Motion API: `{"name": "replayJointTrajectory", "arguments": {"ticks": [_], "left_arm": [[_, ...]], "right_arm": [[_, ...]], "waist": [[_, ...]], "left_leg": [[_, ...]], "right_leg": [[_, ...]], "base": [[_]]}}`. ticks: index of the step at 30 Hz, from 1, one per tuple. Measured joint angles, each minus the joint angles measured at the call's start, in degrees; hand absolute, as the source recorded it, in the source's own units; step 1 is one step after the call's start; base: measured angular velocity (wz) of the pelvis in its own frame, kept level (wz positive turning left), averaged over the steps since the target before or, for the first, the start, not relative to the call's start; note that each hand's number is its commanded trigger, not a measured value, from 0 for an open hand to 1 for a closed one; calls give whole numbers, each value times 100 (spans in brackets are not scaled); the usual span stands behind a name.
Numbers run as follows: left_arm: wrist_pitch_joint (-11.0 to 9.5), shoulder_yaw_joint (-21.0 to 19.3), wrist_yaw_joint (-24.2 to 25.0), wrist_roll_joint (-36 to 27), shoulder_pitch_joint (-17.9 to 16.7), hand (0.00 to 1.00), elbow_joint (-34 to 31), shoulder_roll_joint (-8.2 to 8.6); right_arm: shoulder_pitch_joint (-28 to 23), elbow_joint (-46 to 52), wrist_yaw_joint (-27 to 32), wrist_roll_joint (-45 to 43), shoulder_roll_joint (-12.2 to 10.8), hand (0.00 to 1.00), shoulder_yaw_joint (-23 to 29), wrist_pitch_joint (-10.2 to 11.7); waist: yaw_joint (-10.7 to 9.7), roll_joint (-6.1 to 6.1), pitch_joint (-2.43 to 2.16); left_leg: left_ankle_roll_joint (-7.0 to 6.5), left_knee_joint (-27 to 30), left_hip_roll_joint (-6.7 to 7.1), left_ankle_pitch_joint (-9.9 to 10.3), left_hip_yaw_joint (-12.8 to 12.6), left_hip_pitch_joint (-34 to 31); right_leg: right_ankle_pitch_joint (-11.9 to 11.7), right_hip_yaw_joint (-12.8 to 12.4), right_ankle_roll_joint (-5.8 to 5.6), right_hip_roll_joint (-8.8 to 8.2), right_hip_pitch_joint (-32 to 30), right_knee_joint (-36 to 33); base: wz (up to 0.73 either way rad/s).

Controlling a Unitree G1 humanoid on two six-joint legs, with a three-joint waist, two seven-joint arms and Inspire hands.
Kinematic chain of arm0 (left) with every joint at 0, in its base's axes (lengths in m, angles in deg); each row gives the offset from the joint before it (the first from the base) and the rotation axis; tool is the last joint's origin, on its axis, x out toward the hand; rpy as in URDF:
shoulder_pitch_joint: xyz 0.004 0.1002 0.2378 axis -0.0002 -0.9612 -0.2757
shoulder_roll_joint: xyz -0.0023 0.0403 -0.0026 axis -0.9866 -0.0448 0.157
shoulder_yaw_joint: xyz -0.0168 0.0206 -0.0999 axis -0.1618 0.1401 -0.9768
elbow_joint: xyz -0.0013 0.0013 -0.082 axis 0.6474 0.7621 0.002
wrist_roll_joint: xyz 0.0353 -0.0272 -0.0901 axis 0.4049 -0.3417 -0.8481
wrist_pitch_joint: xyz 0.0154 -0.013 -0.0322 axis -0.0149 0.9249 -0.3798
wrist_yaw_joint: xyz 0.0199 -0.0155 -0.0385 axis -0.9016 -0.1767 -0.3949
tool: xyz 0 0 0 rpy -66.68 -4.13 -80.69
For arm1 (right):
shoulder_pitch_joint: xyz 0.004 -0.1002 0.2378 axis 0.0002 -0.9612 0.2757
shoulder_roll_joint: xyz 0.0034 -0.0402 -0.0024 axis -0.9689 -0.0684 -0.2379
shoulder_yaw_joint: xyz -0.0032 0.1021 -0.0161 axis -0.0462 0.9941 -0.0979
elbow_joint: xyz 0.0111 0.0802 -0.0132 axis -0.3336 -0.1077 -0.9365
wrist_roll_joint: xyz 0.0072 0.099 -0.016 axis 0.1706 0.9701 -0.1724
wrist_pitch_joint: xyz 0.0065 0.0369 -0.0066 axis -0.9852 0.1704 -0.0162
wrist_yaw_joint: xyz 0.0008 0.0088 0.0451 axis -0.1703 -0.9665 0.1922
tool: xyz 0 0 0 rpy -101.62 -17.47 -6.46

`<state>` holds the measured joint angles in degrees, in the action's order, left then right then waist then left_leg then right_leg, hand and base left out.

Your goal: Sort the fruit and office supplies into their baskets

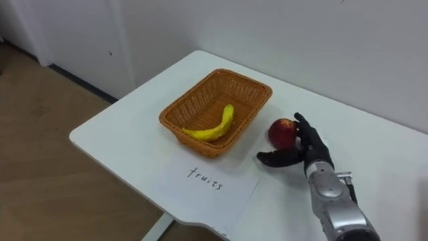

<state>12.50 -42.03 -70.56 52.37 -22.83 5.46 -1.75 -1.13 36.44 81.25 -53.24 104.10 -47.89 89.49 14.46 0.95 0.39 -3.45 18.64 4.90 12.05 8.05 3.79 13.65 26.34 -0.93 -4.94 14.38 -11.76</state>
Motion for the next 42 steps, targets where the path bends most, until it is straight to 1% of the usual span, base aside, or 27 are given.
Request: {"name": "replayJointTrajectory", "arguments": {"ticks": [3,4,6,10,15,17,19,27,29,33,36,42], "left_arm": [[1,12,1,-2,-9,0,-8,1],[2,12,4,-1,-14,0,-7,1],[3,11,10,-1,-26,0,-7,2],[3,18,10,-2,-60,0,-7,1],[-2,60,-14,-1,-153,0,-9,-5],[-2,61,-19,-1,-174,0,-9,-5],[-2,73,-33,-14,-186,0,-9,-11],[-1,123,-65,-214,-205,0,-10,-15],[-1,123,-77,-219,-205,0,-18,-17],[-13,128,-136,-227,-207,0,-41,-20],[-62,129,-137,-225,-219,0,-40,-27],[-66,129,-132,-224,-235,0,-39,-30]], "right_arm": [[1,-86,17,8,-12,0,0,45],[1,-146,45,6,-12,0,0,76],[2,-196,51,7,-17,0,0,78],[1,-229,54,14,-41,0,0,78],[4,-339,98,10,-55,0,-7,137],[4,-378,126,11,-60,0,-7,148],[3,-442,179,23,-67,0,-10,181],[4,-518,265,23,-78,0,-10,186],[4,-521,269,23,-78,0,-10,191],[24,-620,245,21,-85,0,-9,299],[24,-670,237,21,-86,0,-9,324],[24,-725,258,21,-85,0,-7,351]], "waist": [[12,-1,-1],[18,-2,-10],[38,-4,-19],[29,-9,-22],[37,-8,-22],[62,-10,-22],[142,-22,-21],[203,-53,-20],[195,-54,-20],[196,-56,-19],[205,-59,-18],[211,-55,-14]], "left_leg": [[0,23,-2,0,-1,-3],[0,30,-3,0,0,-2],[0,37,-3,0,0,12],[1,70,-5,1,0,10],[4,117,-4,5,5,2],[4,127,-5,5,7,2],[10,153,-9,10,10,2],[11,207,-10,21,20,-5],[11,207,-10,21,20,-7],[10,207,-9,20,20,-6],[11,212,-9,20,21,-6],[11,221,-9,21,21,-8]], "right_leg": [[0,45,0,-2,18,-1],[0,48,0,-2,23,-3],[0,54,0,-2,42,-5],[2,69,-1,4,63,-7],[1,61,-1,9,72,-27],[2,58,0,8,74,-37],[4,56,2,10,78,-47],[25,50,7,8,78,-96],[31,49,4,8,75,-93],[31,47,6,9,77,-102],[31,49,5,8,78,-104],[32,59,5,8,84,-109]], "base": [[6],[5],[0],[3],[1],[2],[0],[0],[0],[0],[0],[0]]}}
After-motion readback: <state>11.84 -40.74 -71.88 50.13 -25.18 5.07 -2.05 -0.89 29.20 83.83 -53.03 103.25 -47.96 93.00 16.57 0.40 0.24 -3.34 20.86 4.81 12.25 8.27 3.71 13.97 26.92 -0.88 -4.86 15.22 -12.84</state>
